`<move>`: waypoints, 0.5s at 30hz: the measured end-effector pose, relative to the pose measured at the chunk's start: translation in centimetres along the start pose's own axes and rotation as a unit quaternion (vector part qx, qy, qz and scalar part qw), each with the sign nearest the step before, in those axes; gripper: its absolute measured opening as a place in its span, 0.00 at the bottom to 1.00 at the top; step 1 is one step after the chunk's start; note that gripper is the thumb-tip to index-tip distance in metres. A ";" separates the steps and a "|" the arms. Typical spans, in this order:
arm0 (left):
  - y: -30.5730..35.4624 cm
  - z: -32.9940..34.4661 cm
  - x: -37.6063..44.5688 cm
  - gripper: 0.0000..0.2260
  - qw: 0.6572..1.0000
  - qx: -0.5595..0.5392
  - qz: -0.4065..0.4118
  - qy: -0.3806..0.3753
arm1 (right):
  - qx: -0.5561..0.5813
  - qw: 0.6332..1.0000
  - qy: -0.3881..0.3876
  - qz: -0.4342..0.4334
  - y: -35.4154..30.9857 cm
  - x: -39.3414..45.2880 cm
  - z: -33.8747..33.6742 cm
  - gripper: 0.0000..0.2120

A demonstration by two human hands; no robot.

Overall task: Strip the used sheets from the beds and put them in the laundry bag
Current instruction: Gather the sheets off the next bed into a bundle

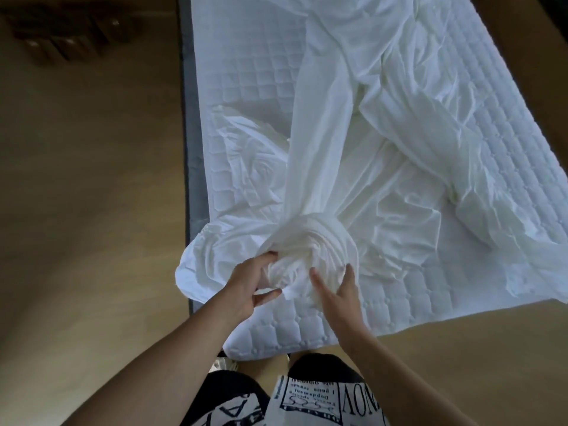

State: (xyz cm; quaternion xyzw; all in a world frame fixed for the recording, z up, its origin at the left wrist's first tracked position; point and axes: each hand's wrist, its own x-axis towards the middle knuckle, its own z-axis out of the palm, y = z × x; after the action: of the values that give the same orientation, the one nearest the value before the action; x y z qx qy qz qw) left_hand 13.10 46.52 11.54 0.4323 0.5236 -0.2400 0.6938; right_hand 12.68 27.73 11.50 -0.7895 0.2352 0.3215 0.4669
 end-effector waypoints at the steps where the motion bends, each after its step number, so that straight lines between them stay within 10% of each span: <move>1: -0.1 0.1 0.2 0.13 1.000 0.013 -0.015 -0.013 | 0.064 0.995 -0.038 0.068 0.4 1.0 0.2 0.56; 7: -0.3 1.7 -0.4 0.06 0.992 0.061 -0.090 -0.059 | 0.265 0.950 -0.140 0.084 0.0 6.6 -2.1 0.24; 12: -1.2 -1.2 -0.3 0.06 0.988 0.122 -0.097 -0.007 | -0.006 0.995 -0.053 -0.082 2.3 9.0 -3.4 0.47; 15: -2.3 -3.2 -0.3 0.12 0.984 0.140 -0.101 0.038 | -0.315 0.940 0.039 -0.128 3.0 9.7 -3.0 0.65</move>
State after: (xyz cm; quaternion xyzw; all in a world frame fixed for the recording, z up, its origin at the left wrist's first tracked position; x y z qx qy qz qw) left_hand 9.53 48.03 10.78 0.4790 0.5517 -0.3628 0.5785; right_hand 18.20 22.97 3.77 -0.9315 0.0375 0.2857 0.2222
